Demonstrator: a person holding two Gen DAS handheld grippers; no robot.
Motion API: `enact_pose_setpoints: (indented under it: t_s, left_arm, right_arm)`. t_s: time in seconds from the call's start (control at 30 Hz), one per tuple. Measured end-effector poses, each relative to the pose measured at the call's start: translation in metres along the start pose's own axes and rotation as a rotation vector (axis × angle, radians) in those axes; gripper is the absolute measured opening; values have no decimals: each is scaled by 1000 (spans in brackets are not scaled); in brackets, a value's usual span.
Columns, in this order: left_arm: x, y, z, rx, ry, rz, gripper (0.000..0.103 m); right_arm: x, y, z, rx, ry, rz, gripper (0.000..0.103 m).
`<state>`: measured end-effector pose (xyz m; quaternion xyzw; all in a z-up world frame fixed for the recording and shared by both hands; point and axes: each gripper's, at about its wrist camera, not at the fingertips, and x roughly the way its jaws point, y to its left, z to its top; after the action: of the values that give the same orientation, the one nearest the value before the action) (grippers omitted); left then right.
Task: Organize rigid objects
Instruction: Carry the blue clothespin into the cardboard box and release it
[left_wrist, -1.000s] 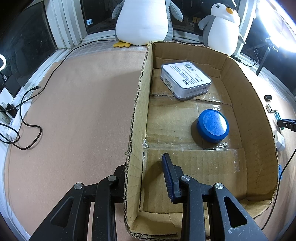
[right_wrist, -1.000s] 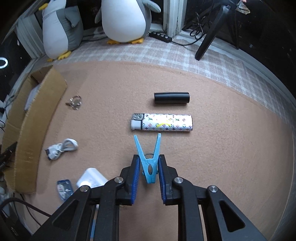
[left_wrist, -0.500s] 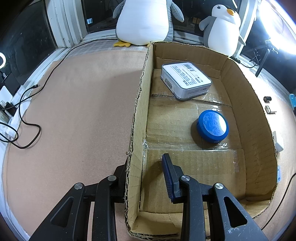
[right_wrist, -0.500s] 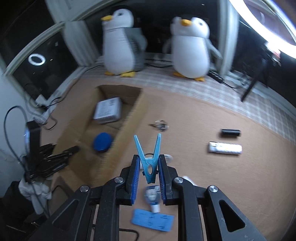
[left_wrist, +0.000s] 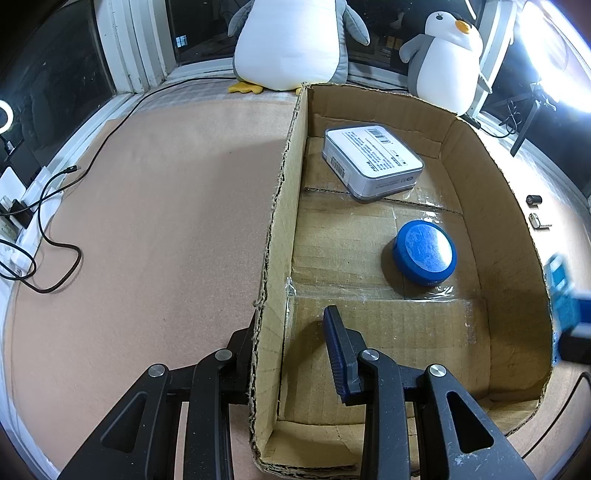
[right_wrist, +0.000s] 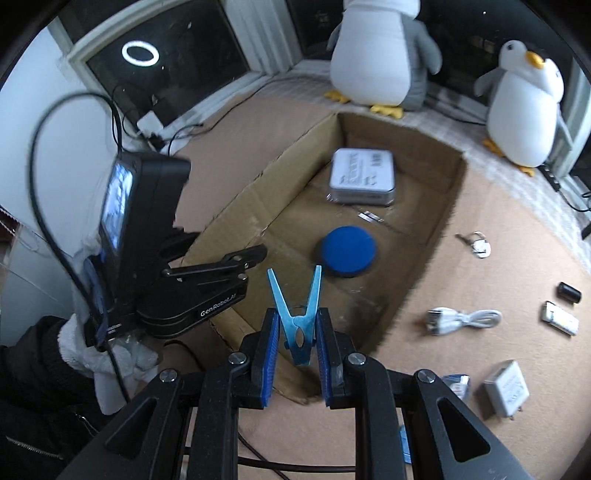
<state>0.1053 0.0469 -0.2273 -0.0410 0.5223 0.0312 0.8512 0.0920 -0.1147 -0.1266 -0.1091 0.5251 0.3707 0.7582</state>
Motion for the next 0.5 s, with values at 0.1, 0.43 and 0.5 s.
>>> enact_pose_setpoints:
  t_s: [0.1, 0.43, 0.5]
  left_arm:
    - [0, 0, 0, -1, 0, 0, 32]
    - [-1, 0, 0, 3, -3, 5, 32]
    - [-1, 0, 0, 4, -4, 6, 32]
  right_arm:
    - [12, 3, -1, -6, 27, -8, 18]
    - [22, 8, -3, -29, 42, -28, 19]
    - [22, 9, -3, -33, 46, -23, 27]
